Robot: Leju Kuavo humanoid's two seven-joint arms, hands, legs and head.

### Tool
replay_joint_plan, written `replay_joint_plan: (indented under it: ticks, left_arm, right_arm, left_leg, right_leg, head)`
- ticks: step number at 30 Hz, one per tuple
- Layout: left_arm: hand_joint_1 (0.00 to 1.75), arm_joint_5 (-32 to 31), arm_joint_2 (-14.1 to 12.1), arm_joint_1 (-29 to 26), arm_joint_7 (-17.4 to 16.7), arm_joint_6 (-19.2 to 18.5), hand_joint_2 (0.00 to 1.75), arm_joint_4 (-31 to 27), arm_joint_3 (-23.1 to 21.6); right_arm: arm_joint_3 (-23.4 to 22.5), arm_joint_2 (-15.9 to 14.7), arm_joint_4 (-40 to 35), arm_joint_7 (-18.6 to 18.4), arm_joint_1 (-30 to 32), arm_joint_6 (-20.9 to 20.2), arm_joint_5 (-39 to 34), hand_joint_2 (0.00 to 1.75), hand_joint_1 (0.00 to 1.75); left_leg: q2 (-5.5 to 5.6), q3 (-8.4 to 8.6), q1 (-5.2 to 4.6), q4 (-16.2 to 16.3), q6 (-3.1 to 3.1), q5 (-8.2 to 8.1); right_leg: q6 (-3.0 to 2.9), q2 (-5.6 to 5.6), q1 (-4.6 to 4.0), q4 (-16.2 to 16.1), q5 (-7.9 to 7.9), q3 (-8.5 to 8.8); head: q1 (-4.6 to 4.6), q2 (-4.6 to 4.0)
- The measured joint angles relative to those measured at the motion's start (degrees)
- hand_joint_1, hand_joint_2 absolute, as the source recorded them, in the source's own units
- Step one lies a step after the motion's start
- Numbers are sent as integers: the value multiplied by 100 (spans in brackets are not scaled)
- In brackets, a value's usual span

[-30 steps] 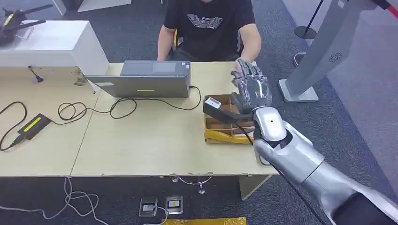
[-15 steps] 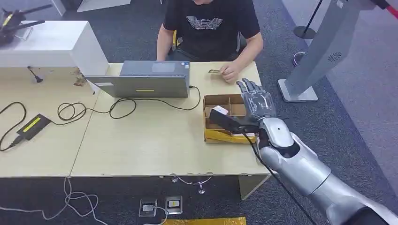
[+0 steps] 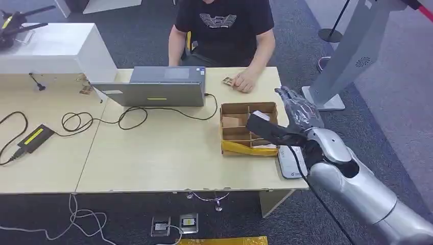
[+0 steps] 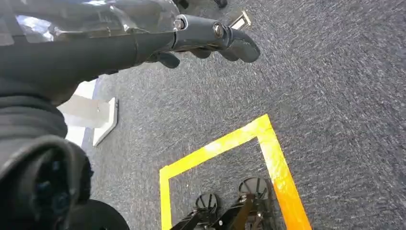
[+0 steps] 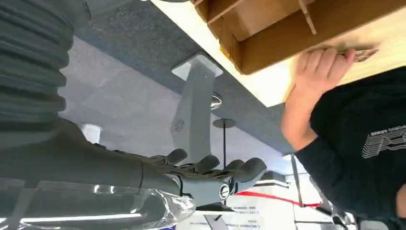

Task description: Pass the card to the sensor for recognition and then transmit it.

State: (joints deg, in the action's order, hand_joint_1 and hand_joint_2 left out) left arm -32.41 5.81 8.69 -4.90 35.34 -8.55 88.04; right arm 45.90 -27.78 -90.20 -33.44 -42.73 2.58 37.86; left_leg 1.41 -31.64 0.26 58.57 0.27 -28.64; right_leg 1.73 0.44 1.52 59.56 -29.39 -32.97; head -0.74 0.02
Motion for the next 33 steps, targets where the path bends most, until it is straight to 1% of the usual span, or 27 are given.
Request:
replay_joint_plan:
  ticks: [5,9,13,15,19,22,28,33]
  left_arm:
    - [0,0,2,0,0,4,0,0,0]
    - [0,0,0,2,0,66,0,0,0]
    - [0,-15,0,3,46,129,0,2,0]
    - [0,-39,0,5,55,129,0,0,0]
    - [0,-81,0,7,55,125,0,2,0]
    - [0,-135,0,14,55,109,0,2,0]
    - [0,-241,0,14,55,63,0,2,0]
    - [0,-308,0,16,55,9,0,2,0]
  right_arm:
    - [-2,-142,-230,-4,11,-11,-4,175,0]
    - [15,-239,-383,-85,18,-83,-2,175,0]
    - [127,-308,-473,-109,78,-68,2,175,0]
    - [208,-308,-468,-83,126,7,7,175,0]
    - [374,-306,-422,96,175,267,37,175,0]
    - [592,-297,-274,190,172,476,116,175,0]
    - [852,-280,-22,227,184,793,131,175,0]
    - [999,-280,63,227,213,916,129,175,0]
  left_leg:
    - [0,-1,1,0,0,0]
    - [0,-2,1,0,0,0]
    - [0,-4,1,0,0,0]
    - [0,-5,1,0,0,0]
    - [1,-8,2,-1,0,0]
    - [2,-8,4,-1,0,0]
    - [3,-9,4,-1,0,0]
    - [2,-8,4,-1,0,0]
  right_leg:
    - [0,-1,-1,1,0,1]
    - [0,-1,-1,0,0,1]
    - [0,-1,-1,0,0,1]
    - [0,-1,-1,0,0,0]
    - [0,-4,-1,1,0,0]
    - [0,-5,-4,1,0,1]
    - [0,-5,-3,1,0,-1]
    - [0,-4,-3,0,0,-1]
  head:
    - [-2,-2]
    - [-2,-2]
    - [-2,0]
    - [0,-2]
    - [-2,-2]
    - [-2,-2]
    - [-2,-2]
    - [0,-2]
